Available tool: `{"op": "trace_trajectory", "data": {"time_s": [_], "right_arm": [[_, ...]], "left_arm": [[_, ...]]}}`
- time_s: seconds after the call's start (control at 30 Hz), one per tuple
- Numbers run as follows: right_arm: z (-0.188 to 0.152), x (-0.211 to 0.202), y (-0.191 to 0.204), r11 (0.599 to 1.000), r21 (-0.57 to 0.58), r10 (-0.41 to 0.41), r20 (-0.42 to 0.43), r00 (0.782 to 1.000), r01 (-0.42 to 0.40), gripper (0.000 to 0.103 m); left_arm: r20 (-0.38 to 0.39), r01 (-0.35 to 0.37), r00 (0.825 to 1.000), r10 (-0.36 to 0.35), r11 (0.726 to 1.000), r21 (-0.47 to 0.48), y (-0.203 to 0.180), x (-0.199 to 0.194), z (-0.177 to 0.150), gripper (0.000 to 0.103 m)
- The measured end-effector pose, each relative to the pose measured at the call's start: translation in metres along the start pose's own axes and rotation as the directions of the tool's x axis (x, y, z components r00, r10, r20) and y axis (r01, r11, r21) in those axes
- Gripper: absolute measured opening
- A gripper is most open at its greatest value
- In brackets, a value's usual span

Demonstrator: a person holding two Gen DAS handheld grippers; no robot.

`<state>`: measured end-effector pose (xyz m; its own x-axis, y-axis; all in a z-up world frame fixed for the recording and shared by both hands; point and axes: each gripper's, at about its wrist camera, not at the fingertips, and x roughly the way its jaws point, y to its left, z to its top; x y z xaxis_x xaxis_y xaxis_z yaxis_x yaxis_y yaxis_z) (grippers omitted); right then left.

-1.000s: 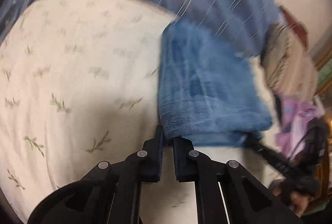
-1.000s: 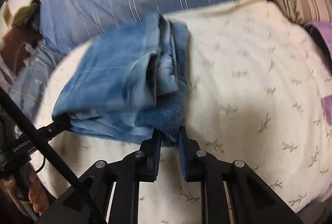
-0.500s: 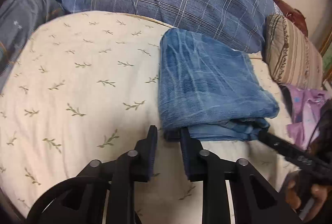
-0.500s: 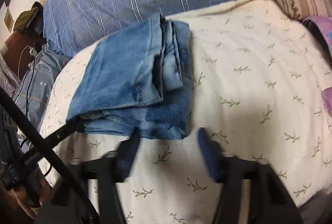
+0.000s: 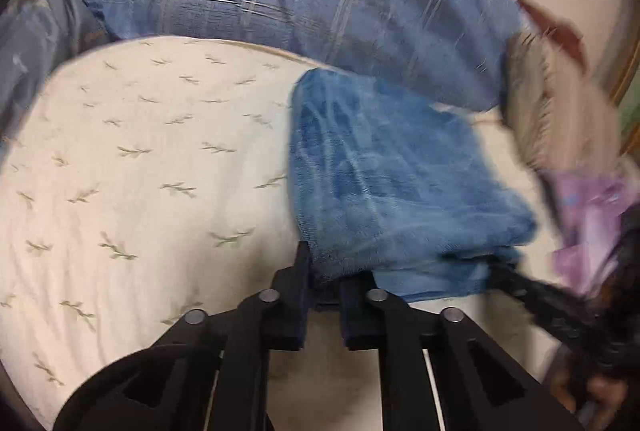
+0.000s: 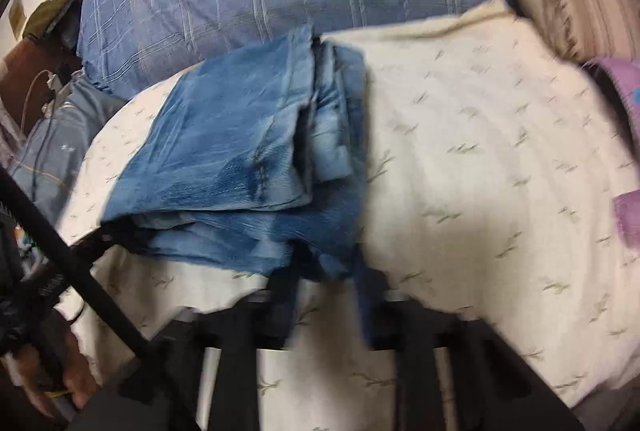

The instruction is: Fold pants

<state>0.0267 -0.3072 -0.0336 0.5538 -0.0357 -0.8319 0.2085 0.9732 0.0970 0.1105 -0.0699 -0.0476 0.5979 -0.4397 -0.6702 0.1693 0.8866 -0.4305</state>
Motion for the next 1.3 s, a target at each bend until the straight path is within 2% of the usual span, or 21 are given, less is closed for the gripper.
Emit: {"op": "trace_trajectory", "data": {"time_s": [0.03,0.1,0.2,0.33,0.43,0.47,0.53,0.6,0.67,0.7,0.73,0.87,0.93,1.07,1.2,1.23,1.3], "right_arm": [[0.001,-0.006,-0.002,1.0,0.012,0.025,0.018,1.0,-0.026,0.015],[0.003,-0.009,-0.007,0.998,0.038,0.041,0.029,0.999,-0.042,0.014],[0.001,0.004,-0.008,0.998,0.056,0.038,-0.022,0.999,-0.037,0.014],[0.002,0.004,-0.007,0.997,0.059,0.043,-0.02,0.999,-0.042,0.021],[-0.001,0.004,-0.013,0.991,0.104,0.086,-0.037,0.996,-0.082,0.034],[-0.004,0.002,-0.015,0.987,0.12,0.108,-0.042,0.993,-0.102,0.042],[-0.007,-0.004,-0.018,0.982,0.14,0.134,-0.04,0.99,-0.127,0.049],[-0.009,-0.013,-0.017,0.984,0.13,0.126,-0.024,0.992,-0.122,0.062],[-0.015,-0.022,-0.016,0.985,0.132,0.117,-0.004,0.993,-0.116,0.066],[-0.016,-0.023,-0.015,0.984,0.133,0.12,-0.003,0.993,-0.118,0.066],[-0.02,-0.025,-0.015,0.984,0.133,0.123,-0.005,0.992,-0.121,0.066],[-0.023,-0.034,-0.014,0.98,0.144,0.139,0.002,0.99,-0.138,0.066],[-0.02,-0.042,-0.017,0.968,0.167,0.185,0.029,0.982,-0.188,0.066],[0.002,-0.056,-0.023,0.939,0.204,0.267,0.083,0.96,-0.278,0.073],[0.046,-0.042,-0.02,0.943,0.21,0.253,0.059,0.966,-0.26,0.076],[0.057,-0.034,-0.019,0.942,0.22,0.253,0.038,0.967,-0.255,0.076],[0.07,-0.017,-0.016,0.942,0.224,0.256,0.0,0.967,-0.249,0.076]], "left_arm": [[-0.01,0.056,0.998,-0.056,0.997,-0.05,0.006,-0.002,0.003,0.007],[-0.026,0.095,0.995,-0.099,0.989,-0.11,0.018,0.0,0.005,0.007],[-0.048,0.055,0.997,-0.063,0.988,-0.145,0.032,0.009,0.002,0.008],[-0.031,-0.056,0.998,0.055,0.998,-0.023,0.012,0.009,-0.001,0.014],[-0.03,-0.095,0.995,0.095,0.995,0.023,0.0,0.006,-0.005,0.024],[-0.024,-0.107,0.994,0.108,0.994,0.032,-0.003,0.004,-0.006,0.025],[-0.006,-0.129,0.992,0.129,0.99,0.053,-0.009,-0.002,-0.008,0.029],[0.006,-0.137,0.991,0.137,0.988,0.072,-0.013,-0.008,-0.01,0.03],[0.019,-0.155,0.988,0.154,0.984,0.091,-0.019,-0.019,-0.015,0.034],[0.023,-0.158,0.987,0.157,0.983,0.09,-0.019,-0.024,-0.016,0.04],[0.028,-0.153,0.988,0.152,0.985,0.079,-0.017,-0.029,-0.017,0.044],[0.045,-0.109,0.993,0.106,0.993,0.051,-0.011,-0.048,-0.015,0.045],[0.055,-0.085,0.995,0.082,0.995,0.045,-0.008,-0.057,-0.011,0.045],[0.051,-0.03,0.998,0.028,0.999,0.035,-0.011,-0.067,0.01,0.047],[-0.001,0.023,1.0,-0.023,0.999,0.028,-0.017,-0.055,0.047,0.056],[-0.031,0.033,0.999,-0.032,0.999,0.021,-0.017,-0.045,0.059,0.061],[-0.083,0.036,0.996,-0.034,0.999,0.025,-0.017,-0.025,0.071,0.062]]}}
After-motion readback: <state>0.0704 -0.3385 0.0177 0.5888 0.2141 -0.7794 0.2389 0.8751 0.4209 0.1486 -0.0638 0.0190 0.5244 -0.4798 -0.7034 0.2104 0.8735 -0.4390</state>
